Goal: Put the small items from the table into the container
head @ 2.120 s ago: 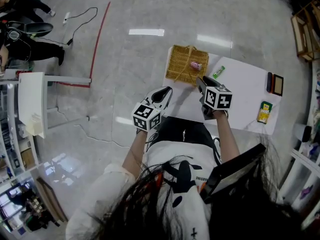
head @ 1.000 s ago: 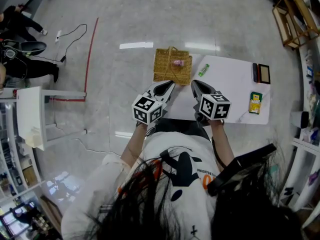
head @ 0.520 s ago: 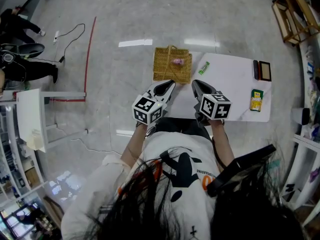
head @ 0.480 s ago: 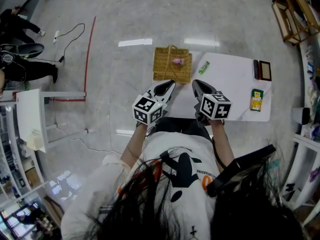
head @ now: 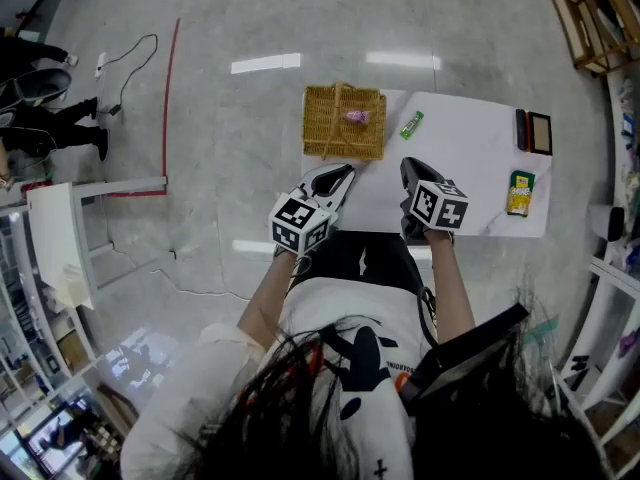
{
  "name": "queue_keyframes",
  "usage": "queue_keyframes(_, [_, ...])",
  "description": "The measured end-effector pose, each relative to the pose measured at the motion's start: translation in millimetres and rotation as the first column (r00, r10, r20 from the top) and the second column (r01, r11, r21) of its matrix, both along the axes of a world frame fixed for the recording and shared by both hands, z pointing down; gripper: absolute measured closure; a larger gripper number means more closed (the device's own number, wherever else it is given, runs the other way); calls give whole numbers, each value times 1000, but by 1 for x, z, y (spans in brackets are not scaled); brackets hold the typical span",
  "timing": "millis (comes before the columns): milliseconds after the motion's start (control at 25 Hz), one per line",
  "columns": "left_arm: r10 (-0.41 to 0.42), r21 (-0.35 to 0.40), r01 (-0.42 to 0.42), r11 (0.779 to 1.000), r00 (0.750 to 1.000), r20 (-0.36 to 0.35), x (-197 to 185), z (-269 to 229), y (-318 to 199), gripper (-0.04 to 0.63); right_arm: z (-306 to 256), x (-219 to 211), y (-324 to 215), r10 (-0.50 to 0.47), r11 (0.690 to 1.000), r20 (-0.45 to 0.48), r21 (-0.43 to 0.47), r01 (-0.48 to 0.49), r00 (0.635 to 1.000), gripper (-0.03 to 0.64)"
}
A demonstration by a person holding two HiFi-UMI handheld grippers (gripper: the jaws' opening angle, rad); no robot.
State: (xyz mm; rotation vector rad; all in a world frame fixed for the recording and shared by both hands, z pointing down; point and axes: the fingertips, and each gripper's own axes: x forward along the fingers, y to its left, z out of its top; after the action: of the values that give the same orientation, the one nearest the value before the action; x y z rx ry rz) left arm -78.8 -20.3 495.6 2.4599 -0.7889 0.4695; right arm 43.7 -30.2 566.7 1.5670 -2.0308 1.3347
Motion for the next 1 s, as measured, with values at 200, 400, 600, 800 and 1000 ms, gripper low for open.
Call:
queue_keyframes(200, [32,-13,-32,999,999,40,6,32,-10,580,62,21,-17,26,997,-3,-68,-26,1000,588])
queue_keyframes(400, [44,-40,-43,998,998,41,10,60,-20,580,121,33,-28,38,989,-28,-140,-41,999,575])
queue_keyframes(600, [61,-68,-58,996,997,46,14,95,-24,580,183,35,-38,-17,976,-75,-218,0,997,508])
queue_keyframes(800, [72,-103,-65,992,996,59,13,130,-24,580,234,42,-55,-53,965,-142,-262,14,988,499])
queue_keyframes(1000, [59,-137,-51,989,997,53,11,152,-19,580,274,58,-72,-59,956,-218,-294,-8,974,485])
